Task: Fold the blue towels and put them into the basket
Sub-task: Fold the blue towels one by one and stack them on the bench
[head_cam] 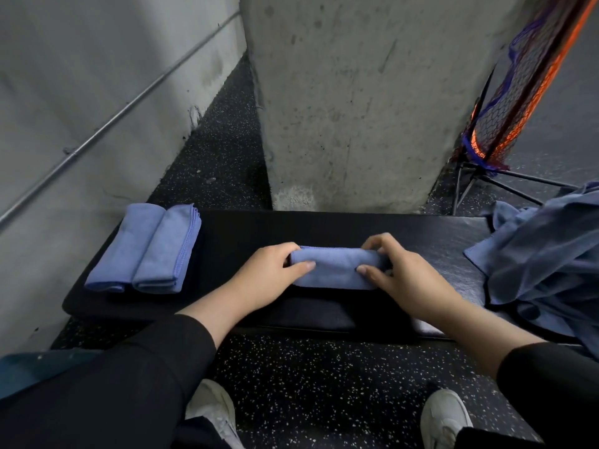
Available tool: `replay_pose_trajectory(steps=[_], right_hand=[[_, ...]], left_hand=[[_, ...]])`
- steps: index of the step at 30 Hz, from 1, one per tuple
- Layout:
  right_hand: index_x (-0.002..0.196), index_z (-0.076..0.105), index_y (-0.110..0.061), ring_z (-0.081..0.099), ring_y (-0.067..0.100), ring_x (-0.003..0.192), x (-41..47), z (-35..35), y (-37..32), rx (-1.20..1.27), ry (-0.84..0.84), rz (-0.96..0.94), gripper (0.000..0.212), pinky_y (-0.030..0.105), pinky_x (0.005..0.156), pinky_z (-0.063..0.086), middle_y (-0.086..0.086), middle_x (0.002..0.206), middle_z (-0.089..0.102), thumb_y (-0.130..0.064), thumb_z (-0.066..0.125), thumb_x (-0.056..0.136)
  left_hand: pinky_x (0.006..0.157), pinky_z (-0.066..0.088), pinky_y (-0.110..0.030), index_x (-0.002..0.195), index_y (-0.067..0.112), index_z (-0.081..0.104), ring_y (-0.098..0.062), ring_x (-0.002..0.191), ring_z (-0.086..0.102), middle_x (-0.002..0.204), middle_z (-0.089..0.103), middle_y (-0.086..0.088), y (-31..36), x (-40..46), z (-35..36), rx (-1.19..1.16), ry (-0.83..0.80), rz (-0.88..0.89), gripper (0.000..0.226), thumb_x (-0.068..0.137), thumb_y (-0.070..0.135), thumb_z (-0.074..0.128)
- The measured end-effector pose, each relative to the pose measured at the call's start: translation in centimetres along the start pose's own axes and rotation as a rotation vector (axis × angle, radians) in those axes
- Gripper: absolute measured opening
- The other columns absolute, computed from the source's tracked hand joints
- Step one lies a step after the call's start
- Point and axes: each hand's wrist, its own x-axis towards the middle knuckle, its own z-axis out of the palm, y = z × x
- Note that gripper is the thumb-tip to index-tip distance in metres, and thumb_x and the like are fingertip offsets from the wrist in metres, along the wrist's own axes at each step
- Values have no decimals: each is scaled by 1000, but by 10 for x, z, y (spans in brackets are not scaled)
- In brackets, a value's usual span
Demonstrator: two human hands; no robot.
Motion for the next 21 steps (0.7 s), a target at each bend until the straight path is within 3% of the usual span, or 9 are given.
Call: replay_pose_trajectory(steps=[3,5,6,9,11,14,17,19,21], right_hand=[[109,44,-38,55,4,69,11,2,3,66,58,52,29,26,68,46,-8,83,60,-36,67,92],[105,46,-36,52,4,75,18,6,5,19,102,19,27,28,72,46,-12,91,56,-32,68,90],[103,49,-34,50,4,80,20,10,7,-48,145,-26,25,31,75,46,-15,98,53,-30,69,89],[98,63,-25,48,17,97,25,21,14,-322,288,-173,14,37,78,43,-10,111,53,-27,72,87],[95,70,-22,53,20,105,26,26,15,-380,325,-273,7,36,79,39,-9,112,59,-28,67,92],[121,69,-23,50,12,133,23,30,31,-346,180,-341,38,33,94,38,-13,134,60,-46,48,99],[152,38,-30,16,-1,150,18,26,48,-277,-83,-266,71,31,112,24,-22,160,29,-66,47,91],[153,32,-35,11,-7,149,20,22,51,-233,-126,-230,76,31,118,20,-26,159,26,-59,62,87],[146,40,-37,22,-14,142,25,20,47,-132,-106,-180,69,31,118,24,-28,151,39,-42,74,86]], left_hand=[[77,55,-32,99,25,64,-7,83,67,86,70,5,0,7,1,-170,51,-80,11,93,34,68],[79,53,-27,118,32,56,-5,88,65,94,68,8,2,10,3,-145,98,-108,29,92,32,70],[81,51,-26,124,32,53,-6,91,61,101,64,10,0,12,5,1,151,-74,36,93,29,69],[100,41,-35,127,22,63,-15,116,55,131,57,6,-7,14,11,447,315,276,35,93,16,61],[110,33,-37,135,22,61,-14,132,49,144,55,6,-14,13,15,562,199,429,40,98,29,46],[123,14,-37,156,27,31,-5,150,21,163,29,14,-20,7,20,652,-67,277,68,98,60,24],[126,6,-37,160,28,16,-3,153,7,166,15,16,-25,7,19,686,-102,223,77,96,67,32],[126,5,-38,160,28,13,-3,153,5,166,14,16,-22,10,17,693,-104,208,80,95,69,37],[126,6,-39,160,28,15,-3,153,7,165,18,16,-20,14,17,666,-109,168,85,93,71,44]])
